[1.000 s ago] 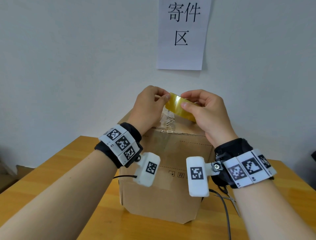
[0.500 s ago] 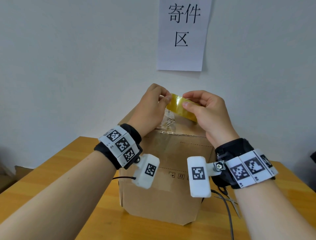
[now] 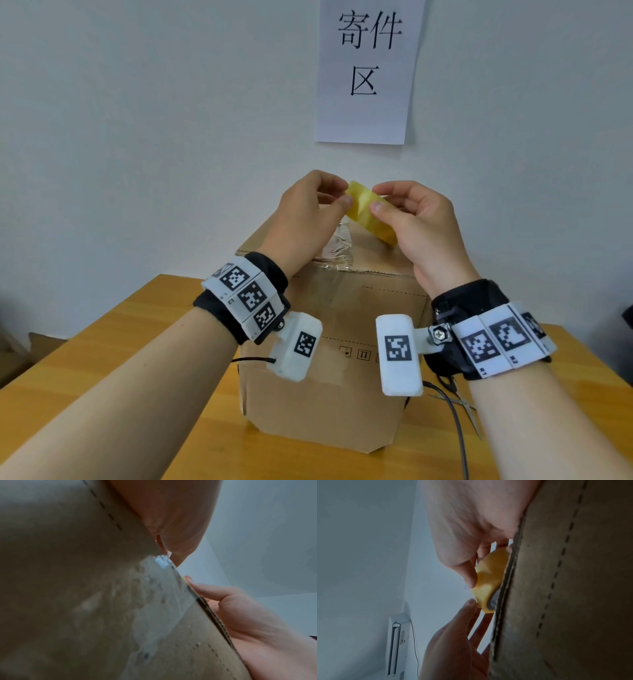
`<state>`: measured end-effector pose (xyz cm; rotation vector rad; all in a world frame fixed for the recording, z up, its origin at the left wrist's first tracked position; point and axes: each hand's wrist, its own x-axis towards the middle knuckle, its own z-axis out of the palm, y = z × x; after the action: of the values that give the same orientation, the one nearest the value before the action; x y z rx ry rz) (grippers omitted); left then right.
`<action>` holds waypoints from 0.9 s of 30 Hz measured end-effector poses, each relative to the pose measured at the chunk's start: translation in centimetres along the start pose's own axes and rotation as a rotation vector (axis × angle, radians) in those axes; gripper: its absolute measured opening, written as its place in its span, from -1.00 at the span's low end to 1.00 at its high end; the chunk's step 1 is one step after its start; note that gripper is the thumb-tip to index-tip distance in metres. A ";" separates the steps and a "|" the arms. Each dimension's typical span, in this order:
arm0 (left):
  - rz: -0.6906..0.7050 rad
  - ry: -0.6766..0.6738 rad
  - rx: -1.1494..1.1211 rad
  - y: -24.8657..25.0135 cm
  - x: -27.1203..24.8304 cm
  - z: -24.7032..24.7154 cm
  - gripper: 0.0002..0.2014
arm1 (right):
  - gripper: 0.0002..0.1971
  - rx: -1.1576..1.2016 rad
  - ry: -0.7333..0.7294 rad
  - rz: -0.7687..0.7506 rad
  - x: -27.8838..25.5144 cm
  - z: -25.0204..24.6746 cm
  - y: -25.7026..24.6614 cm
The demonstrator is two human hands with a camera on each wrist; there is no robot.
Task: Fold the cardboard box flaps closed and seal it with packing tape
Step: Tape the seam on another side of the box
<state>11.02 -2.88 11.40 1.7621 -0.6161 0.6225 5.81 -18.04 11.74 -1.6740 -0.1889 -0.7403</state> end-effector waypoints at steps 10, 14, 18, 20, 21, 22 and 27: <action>0.074 -0.022 0.066 0.2 -0.4 -0.3 -0.68 | -0.80 -0.002 -0.007 -0.001 0.0 0.0 0.0; 0.098 0.020 0.052 -0.1 -0.4 -0.3 -0.76 | -0.81 0.009 -0.001 0.005 0.0 -0.1 0.0; 0.098 0.040 0.036 0.0 -0.4 -0.5 -0.86 | -0.81 -0.031 -0.024 -0.010 -0.1 -0.1 0.0; 0.081 0.051 0.001 0.2 -0.4 -0.6 -0.83 | -0.81 -0.056 -0.043 -0.018 -0.1 0.0 0.1; 0.074 0.059 -0.004 0.2 -0.3 -0.6 -0.81 | -0.81 -0.068 -0.048 -0.023 -0.1 0.0 0.1; 0.066 0.062 0.001 0.2 -0.3 -0.6 -0.81 | -0.81 -0.078 -0.050 -0.026 -0.1 0.0 0.1; 0.030 0.040 0.030 0.2 0.0 -0.3 -0.88 | -0.82 -0.088 -0.049 -0.031 -0.1 0.0 0.1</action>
<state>10.90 -2.65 11.59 1.7666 -0.6094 0.6894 5.76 -18.08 11.54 -1.7770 -0.2199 -0.7408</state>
